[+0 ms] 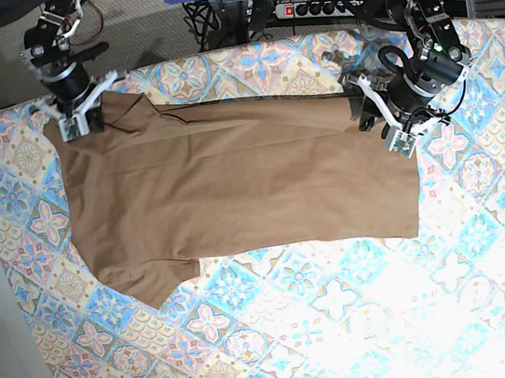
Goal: Layout the t-shirt on the table in an organized manner, then fold the t-shirt properly
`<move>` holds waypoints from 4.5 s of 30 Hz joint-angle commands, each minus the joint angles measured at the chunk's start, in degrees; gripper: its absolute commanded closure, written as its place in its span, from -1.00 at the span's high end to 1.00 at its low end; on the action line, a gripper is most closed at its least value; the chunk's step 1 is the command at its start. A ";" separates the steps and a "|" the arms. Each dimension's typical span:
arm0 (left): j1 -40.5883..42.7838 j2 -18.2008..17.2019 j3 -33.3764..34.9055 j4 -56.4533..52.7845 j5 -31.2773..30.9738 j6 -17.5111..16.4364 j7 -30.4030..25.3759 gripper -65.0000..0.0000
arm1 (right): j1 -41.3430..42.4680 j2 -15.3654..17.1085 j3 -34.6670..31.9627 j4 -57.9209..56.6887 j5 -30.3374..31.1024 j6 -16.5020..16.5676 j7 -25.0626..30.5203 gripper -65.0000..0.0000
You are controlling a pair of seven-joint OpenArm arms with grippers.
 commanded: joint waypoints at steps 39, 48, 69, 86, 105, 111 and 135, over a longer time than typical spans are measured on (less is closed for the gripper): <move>-0.36 -0.24 -0.24 0.90 -0.64 0.10 -0.59 -0.27 | 13.69 0.36 0.36 4.43 0.88 0.12 1.25 -1.00; -0.36 0.02 -0.24 0.90 -0.64 0.10 -0.59 -0.27 | 16.85 0.44 2.29 4.69 -7.47 0.12 -4.81 -1.00; -0.19 0.11 -0.07 0.81 -0.64 0.10 -0.59 -0.27 | -1.87 0.36 8.54 4.69 9.59 0.12 4.68 -0.06; -0.01 0.11 -0.07 0.81 -0.64 0.10 -0.59 -0.27 | -4.25 0.28 7.57 3.64 9.67 0.12 4.24 -0.06; -0.19 0.11 -0.07 0.81 -0.64 0.10 -0.68 -0.27 | -5.48 0.28 3.79 -2.78 9.85 0.12 4.59 -0.06; -0.19 0.11 -0.07 0.81 -0.64 0.10 -0.68 -0.27 | -5.48 0.28 3.79 -3.22 9.85 0.12 4.59 -0.06; -0.01 0.11 -0.07 0.81 -0.82 0.10 -0.59 -0.27 | -5.48 0.28 2.91 4.69 9.41 0.12 4.07 -1.00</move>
